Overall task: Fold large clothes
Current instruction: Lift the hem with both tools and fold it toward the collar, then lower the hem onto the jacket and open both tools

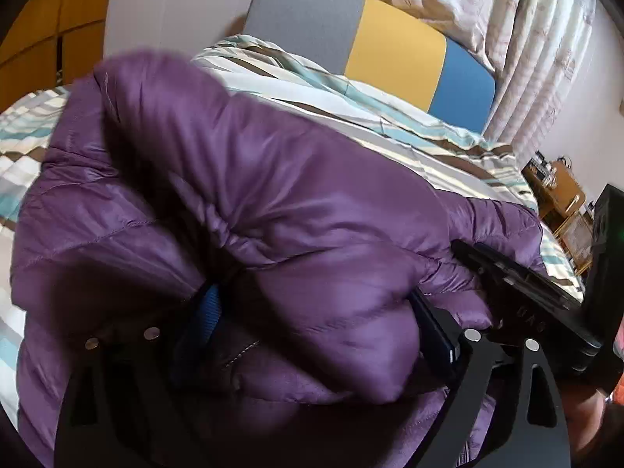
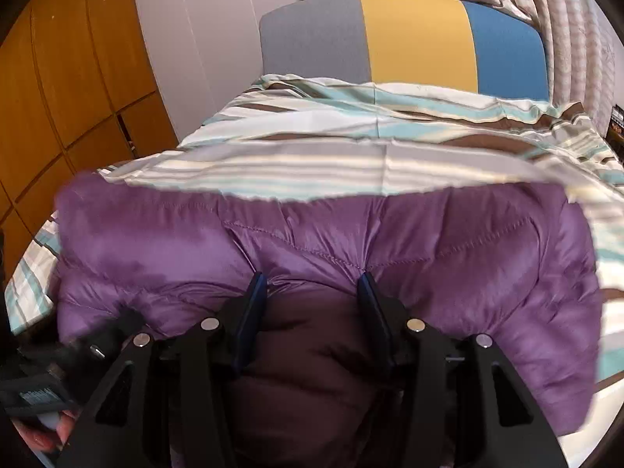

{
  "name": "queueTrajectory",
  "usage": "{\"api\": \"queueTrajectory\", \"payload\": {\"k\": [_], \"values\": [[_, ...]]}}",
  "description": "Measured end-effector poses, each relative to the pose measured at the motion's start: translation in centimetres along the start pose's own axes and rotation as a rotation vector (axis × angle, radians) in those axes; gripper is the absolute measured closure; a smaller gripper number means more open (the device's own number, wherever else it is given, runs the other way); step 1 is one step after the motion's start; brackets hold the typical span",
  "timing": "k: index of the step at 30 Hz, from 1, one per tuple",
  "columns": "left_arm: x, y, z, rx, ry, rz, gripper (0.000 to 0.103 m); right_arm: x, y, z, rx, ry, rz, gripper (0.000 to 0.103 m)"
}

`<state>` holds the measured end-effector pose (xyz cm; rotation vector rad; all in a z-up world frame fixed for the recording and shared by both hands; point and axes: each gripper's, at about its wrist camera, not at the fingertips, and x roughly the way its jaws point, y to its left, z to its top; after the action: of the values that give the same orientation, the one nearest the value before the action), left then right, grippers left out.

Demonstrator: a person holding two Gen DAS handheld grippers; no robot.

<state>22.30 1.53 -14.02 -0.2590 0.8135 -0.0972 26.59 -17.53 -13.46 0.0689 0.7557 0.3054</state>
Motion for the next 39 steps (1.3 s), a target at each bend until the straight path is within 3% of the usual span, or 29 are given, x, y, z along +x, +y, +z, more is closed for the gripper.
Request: {"api": "queueTrajectory", "payload": {"k": [5, 9, 11, 14, 16, 18, 22, 26, 31, 36, 39], "values": [[-1.6, -0.9, 0.1, 0.011, -0.021, 0.038, 0.011, 0.7, -0.4, 0.2, -0.005, 0.013, -0.008, 0.055], [-6.8, -2.0, 1.2, -0.049, -0.207, 0.036, 0.011, 0.4, -0.5, 0.0, -0.001, 0.001, 0.000, 0.053], [-7.4, -2.9, 2.6, -0.036, -0.247, 0.037, 0.011, 0.3, -0.1, 0.1, -0.011, -0.006, -0.008, 0.053], [-4.8, -3.8, 5.4, 0.030, -0.209, 0.126, 0.014, -0.2, 0.3, 0.1, -0.010, -0.025, -0.003, 0.051], [-1.3, -2.9, 6.6, 0.071, -0.118, 0.233, 0.024, -1.5, -0.1, 0.0, 0.011, -0.070, 0.024, 0.043], [1.9, -0.9, 6.4, 0.085, -0.029, 0.282, 0.027, -2.7, -0.6, -0.2, 0.037, -0.119, 0.025, 0.042], [2.5, 2.3, 4.7, 0.034, -0.057, 0.185, 0.026, -2.3, -1.8, -0.6, 0.087, -0.060, 0.026, 0.042], [3.9, 2.5, 4.6, 0.024, -0.019, 0.177, 0.026, -0.1, -1.4, -0.3, 0.074, 0.026, 0.015, 0.041], [4.0, 2.0, 5.1, 0.032, -0.009, 0.176, 0.026, -0.1, -1.3, -0.2, 0.068, 0.035, 0.007, 0.040], [0.6, 1.4, 5.2, 0.055, -0.024, 0.167, 0.003, -2.7, -2.0, -0.1, 0.106, 0.005, 0.064, 0.028], [-2.5, 1.7, 3.8, 0.056, -0.076, 0.160, 0.003, -5.3, -1.4, -0.3, 0.081, -0.013, 0.060, 0.026]]}}
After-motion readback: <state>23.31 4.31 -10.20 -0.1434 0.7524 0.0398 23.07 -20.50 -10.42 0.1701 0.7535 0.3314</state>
